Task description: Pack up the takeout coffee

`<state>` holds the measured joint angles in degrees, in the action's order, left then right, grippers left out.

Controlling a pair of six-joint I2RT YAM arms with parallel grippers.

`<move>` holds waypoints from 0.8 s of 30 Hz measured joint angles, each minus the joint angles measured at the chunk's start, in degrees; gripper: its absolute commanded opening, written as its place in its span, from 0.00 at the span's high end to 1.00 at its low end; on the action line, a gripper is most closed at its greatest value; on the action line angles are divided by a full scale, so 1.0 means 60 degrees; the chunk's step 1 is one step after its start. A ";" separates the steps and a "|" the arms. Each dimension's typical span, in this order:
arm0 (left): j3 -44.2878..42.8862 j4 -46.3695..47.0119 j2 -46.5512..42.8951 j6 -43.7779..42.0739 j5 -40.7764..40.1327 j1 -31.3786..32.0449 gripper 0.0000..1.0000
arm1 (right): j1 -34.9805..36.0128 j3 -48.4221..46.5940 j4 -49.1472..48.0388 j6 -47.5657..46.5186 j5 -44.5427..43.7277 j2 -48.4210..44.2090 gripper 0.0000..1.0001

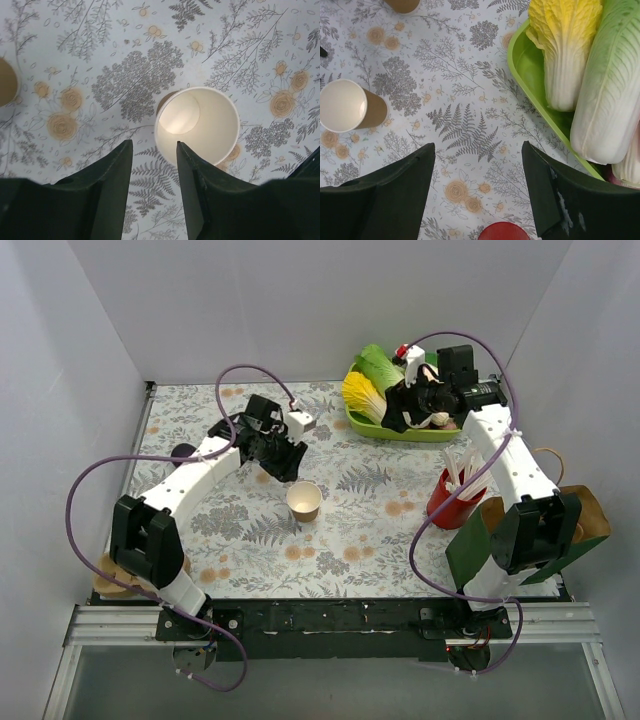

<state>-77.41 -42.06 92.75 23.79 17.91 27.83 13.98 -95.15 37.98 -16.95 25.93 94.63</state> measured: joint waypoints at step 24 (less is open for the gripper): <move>-0.0998 -0.5045 -0.1024 -0.0703 -0.4794 -0.4575 0.55 | 0.0980 0.1763 -0.1242 -0.0127 0.1104 -0.0860 0.23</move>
<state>-83.40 -72.34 86.61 19.57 -10.85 0.38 19.86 -84.58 30.52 -17.72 32.56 89.47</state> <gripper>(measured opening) 0.438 0.775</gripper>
